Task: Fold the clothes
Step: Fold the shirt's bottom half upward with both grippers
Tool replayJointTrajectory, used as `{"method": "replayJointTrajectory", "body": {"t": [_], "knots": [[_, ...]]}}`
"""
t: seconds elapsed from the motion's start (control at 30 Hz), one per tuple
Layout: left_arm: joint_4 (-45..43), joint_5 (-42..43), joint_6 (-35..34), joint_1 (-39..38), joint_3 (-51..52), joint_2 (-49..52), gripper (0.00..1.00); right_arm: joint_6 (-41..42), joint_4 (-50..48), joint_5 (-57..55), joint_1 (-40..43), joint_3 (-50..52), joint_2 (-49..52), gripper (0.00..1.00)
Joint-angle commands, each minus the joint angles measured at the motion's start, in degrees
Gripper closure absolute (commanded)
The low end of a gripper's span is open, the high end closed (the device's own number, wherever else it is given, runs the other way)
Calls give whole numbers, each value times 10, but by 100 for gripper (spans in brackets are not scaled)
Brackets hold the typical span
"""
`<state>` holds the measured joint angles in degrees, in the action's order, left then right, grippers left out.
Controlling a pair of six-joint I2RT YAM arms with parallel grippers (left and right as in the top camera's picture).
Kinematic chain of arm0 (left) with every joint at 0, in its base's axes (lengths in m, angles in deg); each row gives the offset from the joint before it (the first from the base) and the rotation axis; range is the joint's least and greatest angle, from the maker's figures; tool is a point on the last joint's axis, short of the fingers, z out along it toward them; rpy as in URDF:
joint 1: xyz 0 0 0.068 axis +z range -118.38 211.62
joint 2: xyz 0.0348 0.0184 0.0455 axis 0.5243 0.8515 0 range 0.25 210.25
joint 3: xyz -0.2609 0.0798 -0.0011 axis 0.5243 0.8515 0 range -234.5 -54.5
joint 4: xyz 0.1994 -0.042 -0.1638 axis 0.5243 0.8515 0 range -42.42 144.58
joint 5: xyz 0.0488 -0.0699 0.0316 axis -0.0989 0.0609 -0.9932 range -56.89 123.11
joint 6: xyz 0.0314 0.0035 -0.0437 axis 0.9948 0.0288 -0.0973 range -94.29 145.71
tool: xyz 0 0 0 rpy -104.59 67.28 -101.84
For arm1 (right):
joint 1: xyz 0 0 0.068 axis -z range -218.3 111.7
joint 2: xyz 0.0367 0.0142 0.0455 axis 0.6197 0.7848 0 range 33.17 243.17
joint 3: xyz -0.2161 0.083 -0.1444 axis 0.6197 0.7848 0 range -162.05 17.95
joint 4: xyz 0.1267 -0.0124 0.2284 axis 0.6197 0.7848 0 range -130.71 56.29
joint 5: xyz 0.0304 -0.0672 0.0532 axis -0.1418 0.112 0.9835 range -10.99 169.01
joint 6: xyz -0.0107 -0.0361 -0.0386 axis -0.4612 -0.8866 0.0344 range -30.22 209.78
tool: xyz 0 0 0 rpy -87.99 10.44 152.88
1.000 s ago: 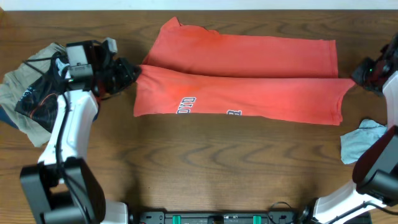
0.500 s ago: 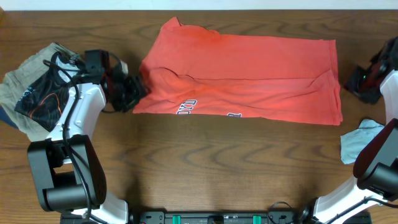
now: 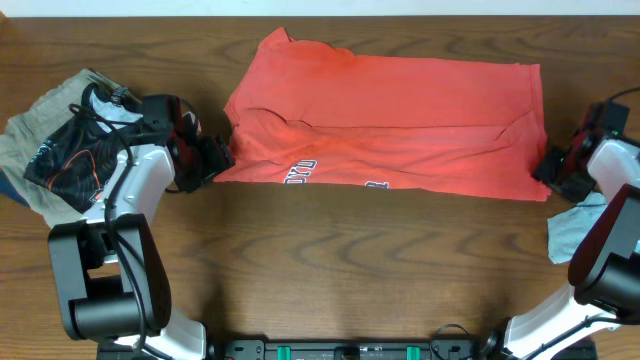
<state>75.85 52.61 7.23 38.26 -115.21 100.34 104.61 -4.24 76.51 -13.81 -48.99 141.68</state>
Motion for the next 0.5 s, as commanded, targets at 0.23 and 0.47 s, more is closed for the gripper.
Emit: {"method": "replayJointTrajectory", "body": {"t": [0.23,0.47], "knots": [[-38,-8,9,-10,12,22,32,-3,-22,0,-1,27,5,76],[-32,-8,9,-10,12,61,66,-3,-19,0,-1,27,5,93]]}}
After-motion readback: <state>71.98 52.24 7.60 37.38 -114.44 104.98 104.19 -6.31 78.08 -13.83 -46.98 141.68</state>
